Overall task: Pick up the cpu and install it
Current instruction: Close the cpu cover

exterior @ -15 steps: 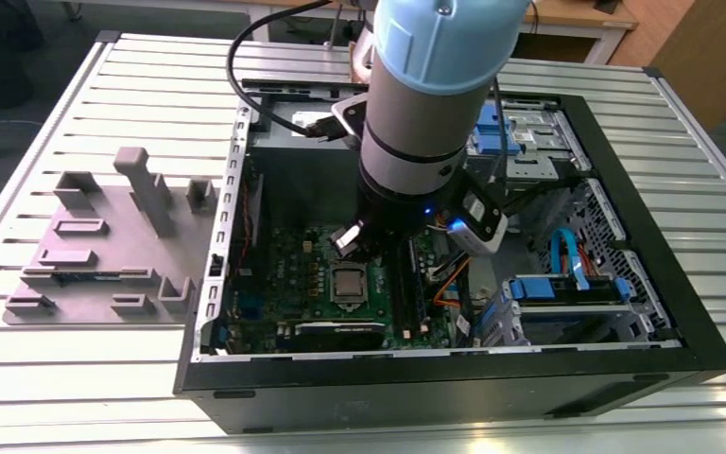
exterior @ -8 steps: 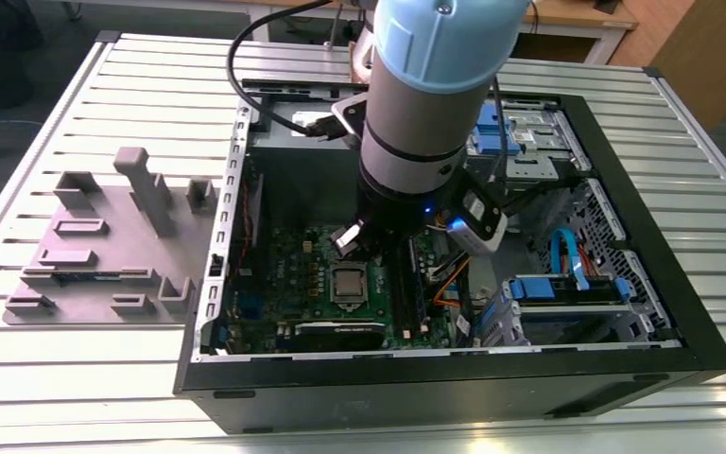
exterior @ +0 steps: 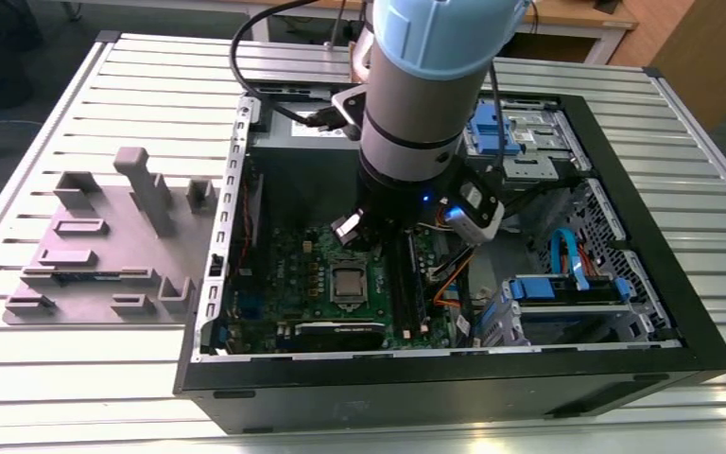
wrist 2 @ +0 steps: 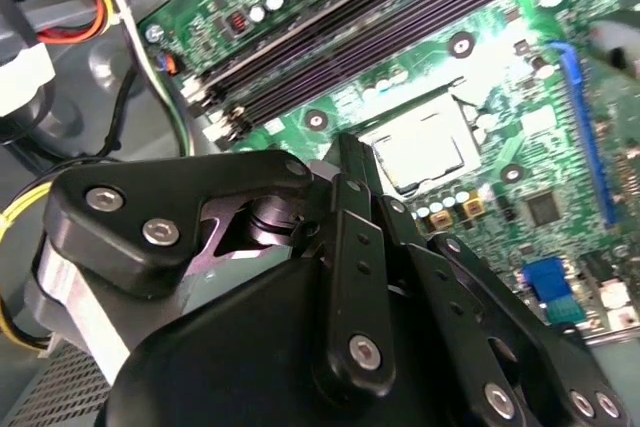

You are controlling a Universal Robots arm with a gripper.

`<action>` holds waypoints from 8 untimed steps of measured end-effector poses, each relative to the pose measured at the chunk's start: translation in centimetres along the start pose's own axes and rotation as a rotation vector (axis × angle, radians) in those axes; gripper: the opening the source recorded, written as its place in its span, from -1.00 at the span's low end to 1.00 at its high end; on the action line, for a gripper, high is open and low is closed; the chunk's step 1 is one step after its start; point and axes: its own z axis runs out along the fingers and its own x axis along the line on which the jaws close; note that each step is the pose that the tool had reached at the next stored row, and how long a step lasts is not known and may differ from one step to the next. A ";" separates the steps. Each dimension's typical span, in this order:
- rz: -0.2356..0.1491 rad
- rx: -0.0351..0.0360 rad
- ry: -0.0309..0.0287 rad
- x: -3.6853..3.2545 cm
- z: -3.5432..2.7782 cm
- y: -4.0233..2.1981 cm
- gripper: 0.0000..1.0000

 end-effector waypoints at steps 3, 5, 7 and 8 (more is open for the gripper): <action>0.000 -0.0001 -0.0001 -0.08 0.02 0.12 -0.79; 0.000 0.0000 -0.0001 -0.09 0.03 0.16 -0.79; 0.000 0.0000 -0.0001 -0.16 0.04 0.27 -0.79; 0.000 -0.0001 -0.0001 -0.17 0.05 0.28 -0.79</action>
